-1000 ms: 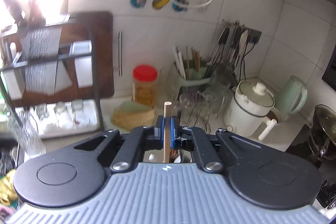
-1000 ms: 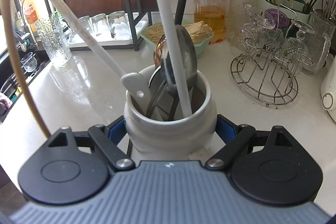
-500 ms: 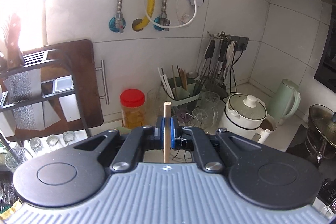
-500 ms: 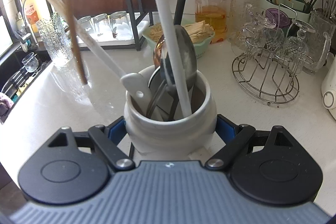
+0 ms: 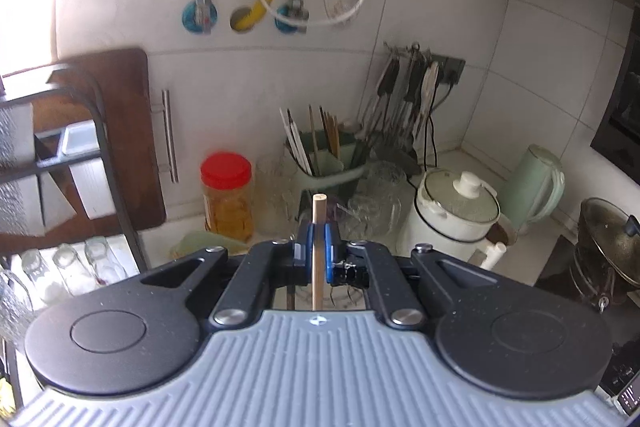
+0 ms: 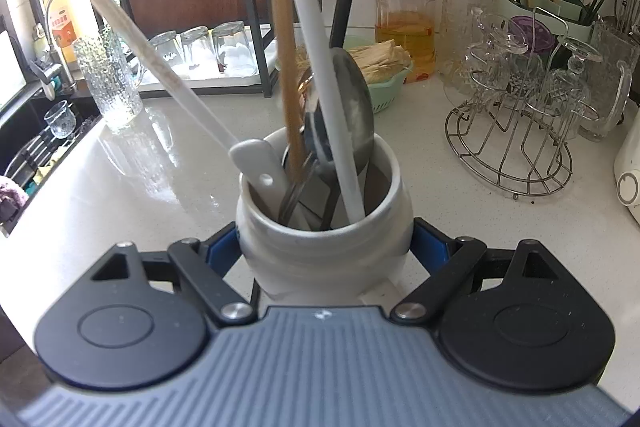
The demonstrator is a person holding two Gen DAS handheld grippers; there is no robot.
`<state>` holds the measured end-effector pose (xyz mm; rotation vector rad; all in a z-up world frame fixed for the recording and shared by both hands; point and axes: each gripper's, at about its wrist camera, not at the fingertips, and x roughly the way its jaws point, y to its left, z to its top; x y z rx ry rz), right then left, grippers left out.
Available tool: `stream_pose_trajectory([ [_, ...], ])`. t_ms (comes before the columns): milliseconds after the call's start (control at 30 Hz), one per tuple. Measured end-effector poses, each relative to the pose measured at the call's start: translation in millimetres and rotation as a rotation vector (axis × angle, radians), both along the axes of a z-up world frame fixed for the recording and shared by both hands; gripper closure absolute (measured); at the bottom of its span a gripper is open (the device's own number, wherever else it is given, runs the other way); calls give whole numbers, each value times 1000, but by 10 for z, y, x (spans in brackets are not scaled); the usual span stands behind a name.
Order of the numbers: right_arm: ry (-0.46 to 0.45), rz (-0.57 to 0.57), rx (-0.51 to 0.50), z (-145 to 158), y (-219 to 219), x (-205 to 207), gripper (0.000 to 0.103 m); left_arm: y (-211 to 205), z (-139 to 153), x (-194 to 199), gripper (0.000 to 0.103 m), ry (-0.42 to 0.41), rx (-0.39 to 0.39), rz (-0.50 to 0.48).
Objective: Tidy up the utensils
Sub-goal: 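Lower the wooden chopstick into the mug held by the right tool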
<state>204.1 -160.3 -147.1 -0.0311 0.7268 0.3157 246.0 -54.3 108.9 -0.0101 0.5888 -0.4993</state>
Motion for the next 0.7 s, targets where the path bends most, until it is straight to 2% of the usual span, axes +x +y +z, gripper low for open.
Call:
stream_pose_trajectory([
  [133, -2, 0, 0, -2, 1, -3, 12, -14, -150, 96, 96, 62, 15, -8],
  [467, -6, 2, 3, -5, -6, -9, 12, -87, -398, 383, 96, 269, 96, -114],
  [700, -6, 3, -1, -1, -1, -10, 12, -196, -361, 460, 96, 325, 147, -187],
])
